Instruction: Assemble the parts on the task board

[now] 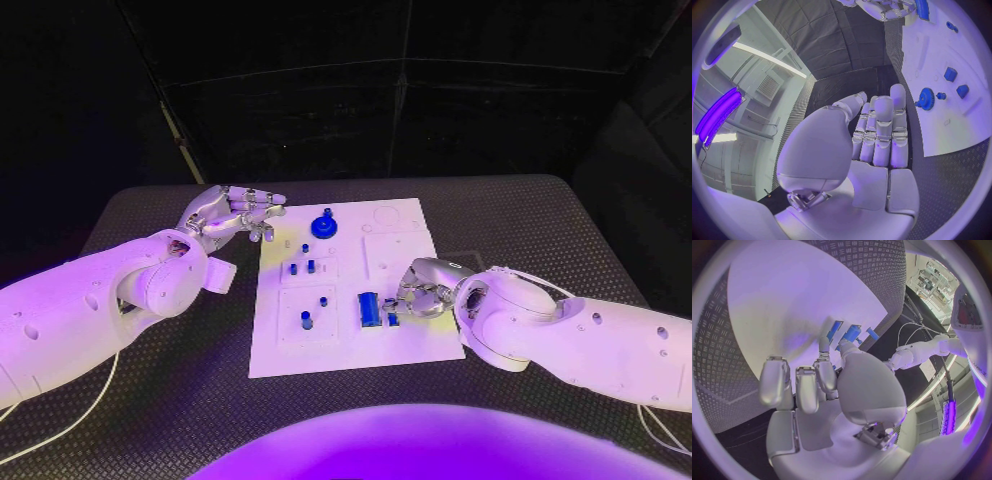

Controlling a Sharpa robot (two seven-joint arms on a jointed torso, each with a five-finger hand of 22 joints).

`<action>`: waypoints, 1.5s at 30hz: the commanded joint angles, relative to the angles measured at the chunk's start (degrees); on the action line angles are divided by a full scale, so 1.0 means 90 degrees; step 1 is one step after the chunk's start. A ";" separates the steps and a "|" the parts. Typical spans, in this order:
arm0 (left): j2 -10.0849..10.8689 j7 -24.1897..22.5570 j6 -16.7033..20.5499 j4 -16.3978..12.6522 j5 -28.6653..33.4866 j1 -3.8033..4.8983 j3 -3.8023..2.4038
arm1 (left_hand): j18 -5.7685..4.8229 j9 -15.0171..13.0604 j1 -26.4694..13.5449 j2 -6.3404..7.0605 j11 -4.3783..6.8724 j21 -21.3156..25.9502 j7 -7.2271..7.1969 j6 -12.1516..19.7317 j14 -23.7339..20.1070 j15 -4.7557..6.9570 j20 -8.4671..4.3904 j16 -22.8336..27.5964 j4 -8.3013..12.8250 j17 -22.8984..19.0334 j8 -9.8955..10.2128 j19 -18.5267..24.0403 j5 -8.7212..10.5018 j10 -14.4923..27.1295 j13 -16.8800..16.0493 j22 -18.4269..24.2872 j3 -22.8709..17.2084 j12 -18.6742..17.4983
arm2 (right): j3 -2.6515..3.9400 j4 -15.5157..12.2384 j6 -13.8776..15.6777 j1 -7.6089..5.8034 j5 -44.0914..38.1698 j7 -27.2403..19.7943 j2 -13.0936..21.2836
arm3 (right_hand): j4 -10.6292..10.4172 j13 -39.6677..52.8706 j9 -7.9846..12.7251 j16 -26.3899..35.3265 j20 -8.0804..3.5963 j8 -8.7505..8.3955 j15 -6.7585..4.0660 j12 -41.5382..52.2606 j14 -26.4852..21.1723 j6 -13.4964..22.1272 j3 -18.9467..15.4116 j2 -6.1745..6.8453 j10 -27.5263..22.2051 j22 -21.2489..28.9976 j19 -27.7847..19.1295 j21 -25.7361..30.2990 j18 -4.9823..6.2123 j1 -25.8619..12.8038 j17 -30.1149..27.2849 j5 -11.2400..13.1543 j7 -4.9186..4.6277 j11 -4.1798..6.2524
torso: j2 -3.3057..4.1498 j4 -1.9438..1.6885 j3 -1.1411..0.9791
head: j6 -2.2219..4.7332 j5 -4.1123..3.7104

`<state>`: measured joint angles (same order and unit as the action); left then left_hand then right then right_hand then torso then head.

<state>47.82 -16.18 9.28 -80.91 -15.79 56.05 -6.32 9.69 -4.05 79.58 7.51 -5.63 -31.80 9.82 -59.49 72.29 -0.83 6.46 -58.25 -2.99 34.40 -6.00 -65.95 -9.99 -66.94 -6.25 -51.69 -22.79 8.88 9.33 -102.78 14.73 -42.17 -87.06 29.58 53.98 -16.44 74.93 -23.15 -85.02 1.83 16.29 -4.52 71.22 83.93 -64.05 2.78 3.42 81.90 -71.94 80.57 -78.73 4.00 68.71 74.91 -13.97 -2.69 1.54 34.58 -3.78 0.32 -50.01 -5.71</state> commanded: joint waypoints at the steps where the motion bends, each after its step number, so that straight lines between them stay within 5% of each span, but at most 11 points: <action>1: -0.0003 -0.0008 -0.0066 -0.0005 0.0025 0.0008 -0.0007 | 0.0081 0.0007 0.0010 -0.0046 0.0002 0.0039 0.0011 0.0039 -0.0048 -0.0003 0.0023 0.0002 -0.0011 -0.0003 0.0025 0.0028 0.0021 0.0024 -0.0010 0.0009 0.0024 0.0041 | 0.0001 -0.0035 -0.0056 -0.0008 -0.0070 -0.0004 0.0019 | 0.0001 0.0043 -0.0010 0.0015 -0.0021 0.0037 -0.0032 -0.0019 0.0485 0.0027 -0.0059 -0.0013 0.0021 0.0010 -0.0004 0.0040 0.0008 -0.0064 0.0725 0.0029 -0.0027 -0.0032 | -0.0001 0.0007 -0.0001 | 0.0001 -0.0001; 7: -0.0002 -0.0011 -0.0068 -0.0006 0.0025 0.0006 -0.0006 | 0.0081 0.0007 0.0010 -0.0046 0.0002 0.0039 0.0011 0.0039 -0.0048 -0.0003 0.0023 0.0002 -0.0011 -0.0003 0.0025 0.0028 0.0021 0.0024 -0.0010 0.0009 0.0024 0.0041 | 0.0001 -0.0103 0.0104 -0.0007 -0.0068 -0.0035 0.0091 | 0.0039 0.0054 -0.0021 0.0015 -0.0022 0.0040 -0.0035 -0.0009 0.0486 0.0031 -0.0110 -0.0029 0.0025 0.0008 -0.0003 0.0041 0.0009 0.0024 0.0726 0.0043 -0.0021 -0.0027 | 0.0002 0.0009 -0.0004 | 0.0001 0.0001; 12: 0.0008 -0.0024 -0.0059 0.0001 0.0025 -0.0003 -0.0006 | 0.0081 0.0007 0.0010 -0.0046 0.0002 0.0039 0.0011 0.0039 -0.0048 -0.0003 0.0023 0.0002 -0.0011 -0.0003 0.0025 0.0028 0.0021 0.0024 -0.0010 0.0009 0.0024 0.0041 | 0.0002 -0.0207 0.0723 -0.0009 0.0426 -0.0584 0.0284 | 0.0022 -0.0094 0.0033 0.0132 0.0007 -0.0128 0.0017 -0.0221 0.0444 0.0326 -0.0271 0.0021 -0.0097 0.0240 -0.0135 0.0203 0.0054 0.0095 0.0545 -0.0095 -0.0128 -0.0106 | -0.0012 0.0017 -0.0004 | 0.0001 -0.0007; 15: 0.0009 -0.0055 -0.0044 0.0017 0.0025 -0.0007 -0.0006 | 0.0081 0.0007 0.0000 -0.0050 0.0001 0.0045 0.0010 0.0045 -0.0054 -0.0005 0.0026 0.0004 -0.0017 -0.0013 0.0029 0.0027 0.0020 0.0037 -0.0013 0.0012 0.0027 0.0051 | 0.0004 -0.0267 0.1140 -0.0015 0.1355 -0.1292 0.0454 | -0.0001 -0.1417 0.0124 0.1140 0.0149 -0.0397 0.0193 -0.2024 0.0031 0.0839 -0.0585 0.0254 -0.1126 0.1932 -0.1148 0.1481 0.0388 0.0178 -0.0804 -0.0249 -0.0343 -0.0306 | -0.0029 0.0013 0.0005 | 0.0001 -0.0022; 19: -0.0004 -0.0122 0.0012 0.0046 0.0084 -0.0009 -0.0007 | 0.0075 0.0005 -0.0110 -0.0020 -0.0001 0.0132 0.0007 0.0057 -0.0305 -0.0033 0.0051 0.0252 -0.0088 -0.0365 0.0031 0.0115 0.0026 0.0070 -0.0027 0.0053 0.0107 0.0094 | 0.0008 -0.0135 0.1410 -0.0121 0.3003 -0.2480 0.0558 | 0.0053 -0.2643 0.0156 0.3026 0.0311 -0.0495 0.0341 -0.3531 -0.0660 0.1082 -0.0771 0.0139 -0.2101 0.3840 -0.2218 0.3218 0.0725 0.0479 -0.2830 -0.0283 -0.0494 -0.0454 | -0.0048 -0.0006 0.0024 | 0.0001 -0.0087; 23: -0.0040 -0.0266 0.0096 0.0104 0.0336 -0.0010 -0.0007 | 0.0045 0.0004 -0.0218 0.0037 -0.0043 0.0608 0.0032 0.0095 -0.1139 -0.0152 0.0146 0.0841 -0.0194 -0.0714 0.0042 0.0700 0.0024 0.0145 -0.0055 0.0297 0.0294 0.0177 | 0.0010 0.0422 0.1216 -0.0408 0.5153 -0.3679 0.0428 | 0.0232 -0.3120 0.0238 0.4581 0.0440 -0.0587 0.0487 -0.3953 -0.1291 0.1227 -0.0763 -0.0114 -0.2588 0.4286 -0.2368 0.3896 0.0718 0.0964 -0.4189 -0.0264 -0.0628 -0.0608 | -0.0111 -0.0010 0.0046 | 0.0001 -0.0112; 27: -0.0107 -0.0486 0.0211 0.0207 0.0609 -0.0009 -0.0007 | 0.0002 0.0011 -0.0265 0.0059 -0.0160 0.1461 0.0047 0.0200 -0.1924 -0.0361 0.0350 0.1889 -0.0326 -0.1277 0.0079 0.1557 0.0036 0.0348 -0.0024 0.0858 0.0548 0.0182 | 0.0012 0.1104 0.0987 -0.0629 0.6432 -0.4487 0.0146 | 0.0385 -0.3600 0.0401 0.5134 0.0605 -0.0694 0.0653 -0.4374 -0.1779 0.1404 -0.0803 -0.0226 -0.3093 0.4682 -0.2665 0.4534 0.0694 0.1260 -0.4403 -0.0032 -0.0718 -0.0740 | -0.0220 -0.0017 0.0091 | 0.0001 -0.0151; 34: -0.0357 -0.1065 0.0666 0.0595 0.1043 -0.0008 -0.0008 | 0.0099 0.0032 -0.0059 -0.0116 -0.0355 0.2965 -0.0152 0.0193 -0.2126 -0.0755 0.0911 0.4225 -0.0515 -0.2403 0.0209 0.2630 0.0024 0.0407 0.0264 0.2239 0.0736 -0.0254 | 0.0019 0.2546 0.0612 -0.0908 0.7467 -0.5409 -0.0715 | 0.0653 -0.5698 0.0947 0.7159 0.1129 -0.1098 0.1138 -0.5795 -0.3179 0.1305 -0.0726 -0.0487 -0.3136 0.5812 -0.3549 0.6326 0.0655 0.1758 -0.5801 0.0341 -0.0869 -0.1034 | -0.0541 0.0025 0.0167 | 0.0217 -0.0170; 38: -0.0547 -0.1264 0.1074 0.0812 0.1246 -0.0007 -0.0008 | 0.0124 0.0039 0.0007 -0.0138 -0.0464 0.3133 -0.0174 0.0236 -0.2089 -0.0856 0.1037 0.4856 -0.0538 -0.2721 0.0266 0.2855 0.0027 0.0511 0.0284 0.2728 0.0907 -0.0522 | 0.0022 0.3162 0.0506 -0.0969 0.7587 -0.5650 -0.1130 | 0.0950 -0.7066 0.1421 0.8328 0.1384 -0.1457 0.1293 -0.6516 -0.2851 0.1125 -0.0823 -0.0520 -0.2748 0.6543 -0.3311 0.7261 0.0771 0.1665 -0.6917 0.0421 -0.0944 -0.1104 | -0.0624 0.0018 0.0172 | 0.0370 -0.0103; 41: -0.0760 -0.1378 0.1371 0.1021 0.1444 -0.0006 -0.0009 | 0.0103 0.0040 0.0022 -0.0225 -0.0553 0.3139 -0.0191 0.0344 -0.2083 -0.0909 0.1112 0.5314 -0.0583 -0.2941 0.0265 0.3108 0.0017 0.0835 0.0297 0.3150 0.1105 -0.0605 | 0.0023 0.3538 0.0439 -0.0990 0.7627 -0.5775 -0.1412 | 0.1125 -0.7564 0.1676 0.8762 0.1398 -0.1399 0.1324 -0.6776 -0.2790 0.1118 -0.0847 -0.0682 -0.2653 0.6857 -0.3178 0.7648 0.0720 0.1532 -0.7379 0.0410 -0.0878 -0.1191 | -0.0666 0.0004 0.0166 | 0.0500 -0.0049; 45: -0.1087 -0.1417 0.1560 0.1387 0.1566 -0.0005 -0.0011 | 0.0036 0.0045 0.0002 -0.0345 -0.0591 0.3221 -0.0192 0.0581 -0.2210 -0.0973 0.1146 0.5860 -0.0678 -0.3182 0.0274 0.4353 0.0012 0.1356 0.0301 0.4138 0.1480 -0.0614 | 0.0024 0.3938 0.0342 -0.1002 0.7632 -0.5897 -0.1752 | 0.1298 -0.7874 0.1869 0.9017 0.1458 -0.1411 0.1354 -0.7025 -0.2718 0.1122 -0.0906 -0.0736 -0.2587 0.7118 -0.3200 0.7990 0.0729 0.1420 -0.7695 0.0437 -0.0907 -0.1203 | -0.0727 0.0004 0.0150 | 0.0620 -0.0014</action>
<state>38.57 -25.85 19.25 -69.27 -4.89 55.89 -6.34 9.71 -3.70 79.44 4.89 -10.92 -3.13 8.09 -54.44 52.62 -9.66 16.74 -5.94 -9.01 5.96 -3.80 -27.83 -9.99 -55.17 -3.62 -15.26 -9.77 3.55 9.50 -68.07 20.16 -51.04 -20.81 -19.52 38.70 -4.99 4.45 -6.57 -4.17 14.52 3.60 7.72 8.30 59.26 -53.93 -5.34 -3.23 58.25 -8.18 51.72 -7.22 9.80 81.86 6.03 -10.35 -10.61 -9.22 28.75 -3.67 1.77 -45.02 -6.02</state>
